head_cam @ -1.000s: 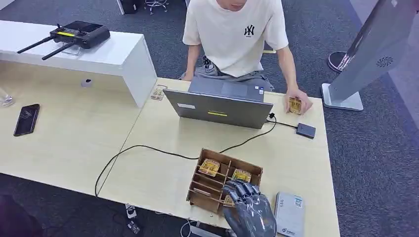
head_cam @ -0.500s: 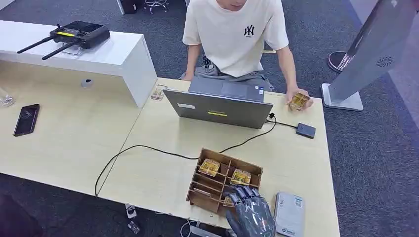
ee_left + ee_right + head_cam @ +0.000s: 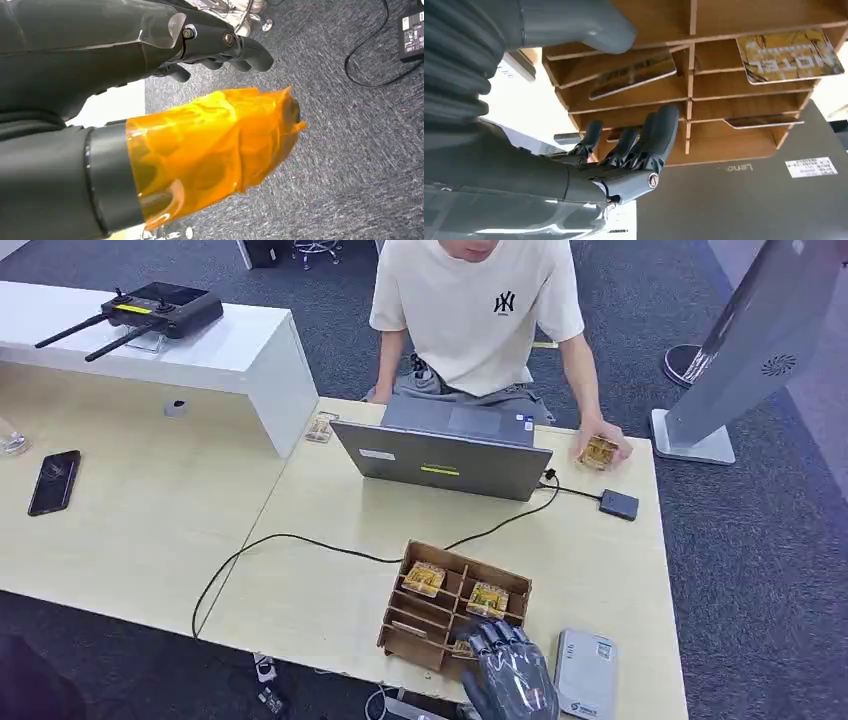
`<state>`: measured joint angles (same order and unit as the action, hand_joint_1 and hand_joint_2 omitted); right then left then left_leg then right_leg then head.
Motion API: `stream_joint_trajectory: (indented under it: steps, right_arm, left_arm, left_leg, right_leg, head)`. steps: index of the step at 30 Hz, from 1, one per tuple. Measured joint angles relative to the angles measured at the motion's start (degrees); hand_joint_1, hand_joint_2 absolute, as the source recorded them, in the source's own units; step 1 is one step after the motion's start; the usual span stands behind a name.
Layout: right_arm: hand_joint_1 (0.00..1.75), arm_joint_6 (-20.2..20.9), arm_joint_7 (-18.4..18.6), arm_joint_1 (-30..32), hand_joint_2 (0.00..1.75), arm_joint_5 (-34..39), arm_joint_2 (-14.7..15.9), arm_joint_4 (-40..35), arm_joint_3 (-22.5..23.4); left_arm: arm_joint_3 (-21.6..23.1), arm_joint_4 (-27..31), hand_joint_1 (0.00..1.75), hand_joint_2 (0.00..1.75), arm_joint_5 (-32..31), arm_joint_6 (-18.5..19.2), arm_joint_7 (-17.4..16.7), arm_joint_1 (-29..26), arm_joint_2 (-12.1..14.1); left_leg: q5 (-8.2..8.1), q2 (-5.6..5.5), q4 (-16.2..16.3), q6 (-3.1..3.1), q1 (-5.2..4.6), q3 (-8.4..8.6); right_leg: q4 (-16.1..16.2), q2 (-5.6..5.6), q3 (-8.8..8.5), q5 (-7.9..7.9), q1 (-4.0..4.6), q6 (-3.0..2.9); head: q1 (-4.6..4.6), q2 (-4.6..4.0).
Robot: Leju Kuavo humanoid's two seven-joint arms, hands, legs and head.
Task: Pass the card to the sensor for recognition and then transmit it.
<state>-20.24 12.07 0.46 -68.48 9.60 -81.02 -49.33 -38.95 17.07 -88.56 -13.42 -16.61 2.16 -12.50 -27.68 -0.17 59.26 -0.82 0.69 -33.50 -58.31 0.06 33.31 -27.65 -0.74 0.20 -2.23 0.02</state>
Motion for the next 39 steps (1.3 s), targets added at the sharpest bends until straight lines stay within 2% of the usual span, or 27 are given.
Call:
stream_joint_trajectory:
  steps: [9, 17, 19, 21, 24, 32, 35, 39]
  right_arm:
    - [0.70, -0.11, 0.37, 0.02, 1.75, 0.00, -0.02, 0.81, 0.00]
    - [0.84, -0.72, 0.55, 0.04, 1.75, 0.02, -0.04, 1.31, 0.02]
    - [0.96, -0.72, 0.92, 0.06, 1.75, 0.09, -0.11, 1.55, 0.07]
    - [1.38, -0.68, 0.98, 0.08, 1.75, 0.18, -0.13, 1.68, 0.13]
    - [1.54, -0.59, 0.98, 0.13, 1.75, 0.37, -0.15, 1.70, 0.20]
    - [1.62, -0.50, 1.14, 0.28, 1.75, 0.70, -0.15, 1.66, 0.37]
    - [1.59, -0.50, 1.14, 0.30, 1.75, 0.76, -0.15, 1.66, 0.39]
    - [1.68, -0.50, 1.14, 0.33, 1.75, 1.16, -0.15, 1.66, 0.42]
  left_arm:
    - [0.00, 0.00, 0.00, 0.00, -0.02, 0.00, 0.00, 0.00, 0.00]
    - [0.00, 0.00, 0.00, 0.00, -0.02, 0.00, -0.02, 0.00, 0.00]
    - [0.00, 0.00, 0.00, 0.00, -0.02, 0.00, -0.07, -0.01, 0.00]
    - [0.00, 0.00, 0.00, 0.00, -0.02, 0.00, -0.11, 0.00, 0.00]
    - [0.00, 0.00, 0.00, 0.00, 0.00, 0.00, -0.13, 0.00, 0.02]
    - [0.00, 0.00, 0.00, 0.00, 0.26, -0.33, -0.15, -0.02, 0.00]
    - [0.00, 0.00, 0.00, 0.00, 0.28, -0.37, -0.15, -0.02, 0.00]
    - [0.00, -0.02, 0.00, 0.00, 0.37, -0.39, -0.15, -0.02, 0.00]
  left_leg:
    - [0.00, 0.00, 0.00, 0.00, 0.00, 0.00]
    - [0.00, 0.00, 0.00, 0.00, 0.00, 0.00]
    - [0.00, 0.00, 0.00, 0.00, 0.00, 0.00]
    - [0.00, 0.00, 0.00, 0.00, 0.00, 0.00]
    - [0.00, 0.00, 0.00, 0.00, 0.00, 0.00]
    - [0.00, 0.00, 0.00, 0.00, 0.00, 0.00]
    - [0.00, 0.00, 0.00, 0.00, 0.00, 0.00]
    - [0.00, 0.00, 0.00, 0.00, 0.00, 0.01]
  right_leg:
    - [0.00, 0.00, 0.00, 0.00, 0.00, 0.00]
    - [0.00, 0.00, 0.00, 0.00, 0.00, 0.00]
    - [0.00, 0.00, 0.00, 0.00, 0.00, 0.00]
    - [0.00, 0.00, 0.00, 0.00, 0.00, 0.00]
    - [0.00, 0.00, 0.00, 0.00, 0.00, 0.00]
    - [0.01, 0.00, -0.01, 0.00, 0.00, 0.00]
    - [0.01, 0.00, -0.01, 0.00, 0.00, 0.00]
    - [0.01, 0.00, -0.01, 0.00, 0.00, 0.00]
  head:
    - [0.00, 0.00]
    - [0.00, 0.00]
    - [0.00, 0.00]
    - [-0.02, 0.00]
    - [0.00, 0.00]
    - [-0.02, 0.00]
    - [0.00, 0.00]
    - [0.00, 0.00]
